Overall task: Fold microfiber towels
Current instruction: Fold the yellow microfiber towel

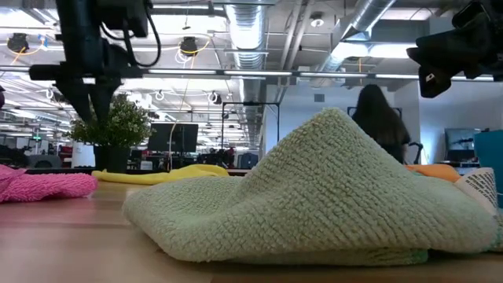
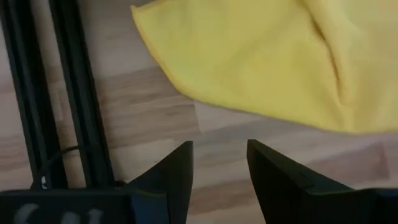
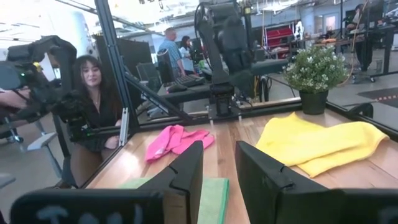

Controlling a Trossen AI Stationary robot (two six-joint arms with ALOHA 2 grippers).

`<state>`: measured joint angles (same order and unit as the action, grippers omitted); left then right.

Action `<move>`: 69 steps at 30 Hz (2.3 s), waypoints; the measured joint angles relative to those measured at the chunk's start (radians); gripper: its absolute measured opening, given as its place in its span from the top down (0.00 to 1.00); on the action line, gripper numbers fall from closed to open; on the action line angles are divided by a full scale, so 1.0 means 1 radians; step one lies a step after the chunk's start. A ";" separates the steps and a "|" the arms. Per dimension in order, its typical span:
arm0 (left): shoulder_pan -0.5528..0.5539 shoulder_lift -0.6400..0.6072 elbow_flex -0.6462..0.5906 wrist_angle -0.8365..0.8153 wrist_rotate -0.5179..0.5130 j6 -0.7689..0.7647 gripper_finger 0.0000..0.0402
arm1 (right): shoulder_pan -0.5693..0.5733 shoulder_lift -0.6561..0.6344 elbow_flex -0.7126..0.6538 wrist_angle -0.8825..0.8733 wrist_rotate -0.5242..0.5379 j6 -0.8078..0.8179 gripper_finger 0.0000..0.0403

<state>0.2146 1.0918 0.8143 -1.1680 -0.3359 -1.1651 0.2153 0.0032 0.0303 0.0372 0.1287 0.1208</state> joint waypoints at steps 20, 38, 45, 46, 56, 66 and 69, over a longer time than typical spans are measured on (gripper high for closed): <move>0.270 0.411 0.000 0.167 0.066 0.199 0.64 | 0.000 0.002 0.000 -0.004 -0.004 0.002 0.71; 0.408 0.465 0.000 0.247 0.175 0.344 0.64 | 0.000 0.002 0.000 -0.008 -0.004 0.003 0.71; 0.446 0.466 0.000 0.234 0.193 0.350 0.64 | 0.000 0.002 0.000 -0.008 -0.004 0.003 0.71; 0.446 0.466 0.000 0.236 0.192 0.352 0.64 | 0.000 0.002 0.000 -0.008 -0.004 0.003 0.71; 0.445 0.466 0.000 0.244 0.149 0.348 0.64 | 0.000 0.002 0.000 -0.008 -0.004 0.003 0.71; 0.430 0.577 0.007 0.249 0.137 0.412 0.65 | 0.001 0.002 0.000 -0.008 -0.005 0.004 0.71; 0.421 0.584 0.013 0.243 0.135 0.424 0.69 | 0.001 0.002 0.000 -0.008 -0.006 0.004 0.71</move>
<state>0.6354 1.6759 0.8274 -0.9247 -0.2009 -0.7412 0.2161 0.0055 0.0303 0.0296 0.1230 0.1246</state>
